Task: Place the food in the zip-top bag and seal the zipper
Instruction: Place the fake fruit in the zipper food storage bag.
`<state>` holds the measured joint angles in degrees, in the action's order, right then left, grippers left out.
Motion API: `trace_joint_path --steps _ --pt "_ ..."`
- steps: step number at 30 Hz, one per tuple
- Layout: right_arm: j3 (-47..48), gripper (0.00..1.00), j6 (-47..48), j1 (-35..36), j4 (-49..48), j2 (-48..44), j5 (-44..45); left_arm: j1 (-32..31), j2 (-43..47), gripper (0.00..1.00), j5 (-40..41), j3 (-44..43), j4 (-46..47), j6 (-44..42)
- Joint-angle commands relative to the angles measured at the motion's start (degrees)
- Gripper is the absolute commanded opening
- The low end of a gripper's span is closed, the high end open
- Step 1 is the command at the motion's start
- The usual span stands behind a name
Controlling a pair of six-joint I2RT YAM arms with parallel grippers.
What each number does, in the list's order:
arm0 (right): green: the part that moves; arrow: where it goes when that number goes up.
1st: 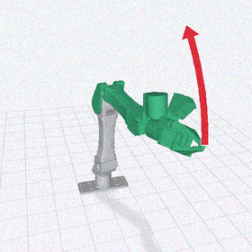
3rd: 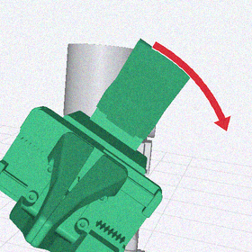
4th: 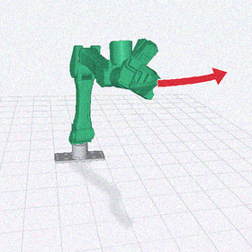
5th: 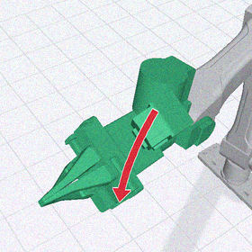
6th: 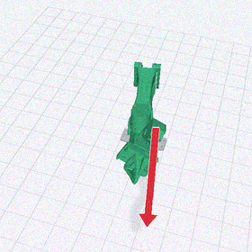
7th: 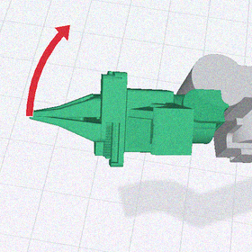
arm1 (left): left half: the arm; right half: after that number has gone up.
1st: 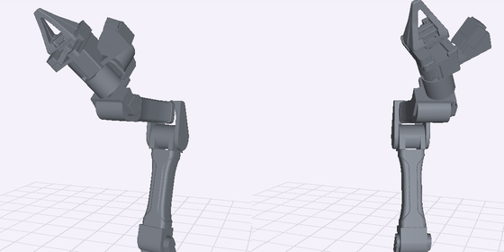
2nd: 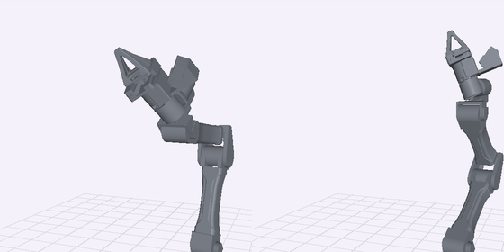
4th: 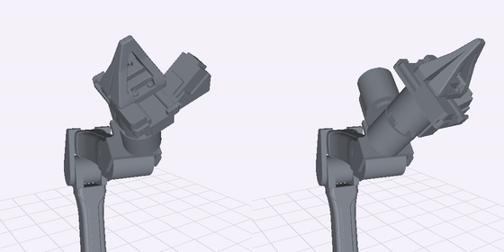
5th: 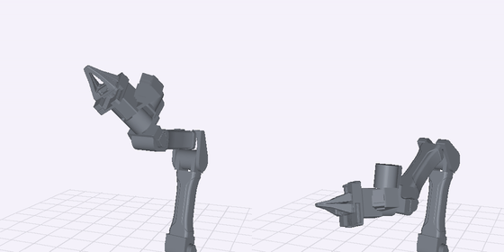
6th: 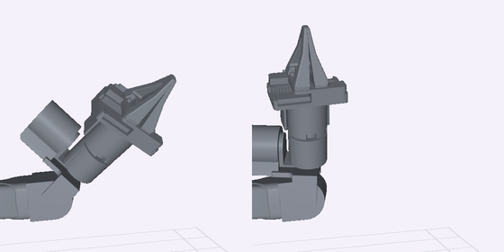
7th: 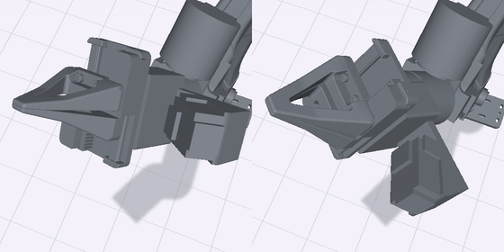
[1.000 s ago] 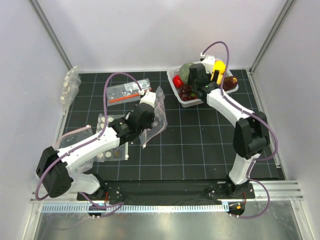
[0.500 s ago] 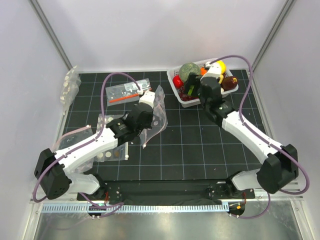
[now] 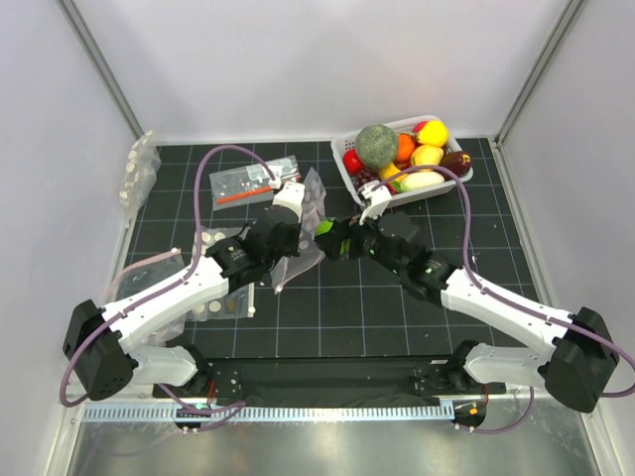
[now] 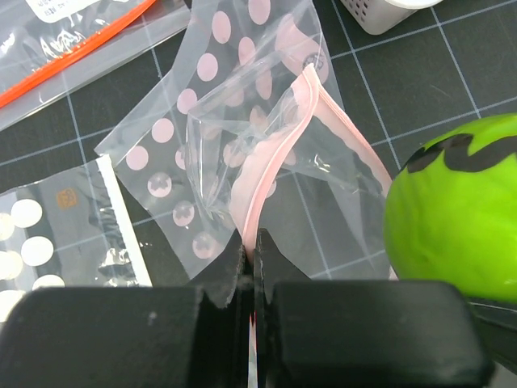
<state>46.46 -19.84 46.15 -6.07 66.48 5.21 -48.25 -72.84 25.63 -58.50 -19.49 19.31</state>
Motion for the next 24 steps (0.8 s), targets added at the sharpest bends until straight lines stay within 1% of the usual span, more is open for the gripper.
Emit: trace_joint_path --steps 1,4,8,13,18,21,23,24 --pt "-1.7 0.32 -0.1 0.5 -8.9 -2.1 -2.1 0.0 1.2 0.0 -0.1 0.2 2.9 0.6" --pt "-3.6 0.32 0.4 1.4 -11.9 -2.2 -3.6 0.0 1.3 0.0 -0.4 0.2 2.9 1.0" --pt "-3.0 0.32 0.5 1.9 -13.1 2.1 -4.5 0.0 2.1 0.0 -1.9 0.6 3.4 1.9" --pt "-2.4 0.32 0.1 2.3 -14.1 5.4 -4.5 0.0 4.5 0.0 -7.7 2.1 6.1 3.2" --pt "-2.6 0.33 -0.4 2.3 -14.4 6.3 -3.1 0.0 6.1 0.0 -10.2 3.7 8.1 4.1" --pt "-2.7 0.38 -0.9 2.3 -14.8 7.2 -2.2 0.0 7.3 0.0 -10.8 4.6 9.3 4.6" --pt "-2.9 0.44 -1.5 2.3 -15.4 7.6 -2.8 0.1 8.0 0.0 -11.9 5.1 10.5 5.2" --pt "-3.0 0.49 -1.9 2.3 -16.1 7.7 -3.0 0.0 8.3 0.0 -12.0 5.5 10.9 5.4"
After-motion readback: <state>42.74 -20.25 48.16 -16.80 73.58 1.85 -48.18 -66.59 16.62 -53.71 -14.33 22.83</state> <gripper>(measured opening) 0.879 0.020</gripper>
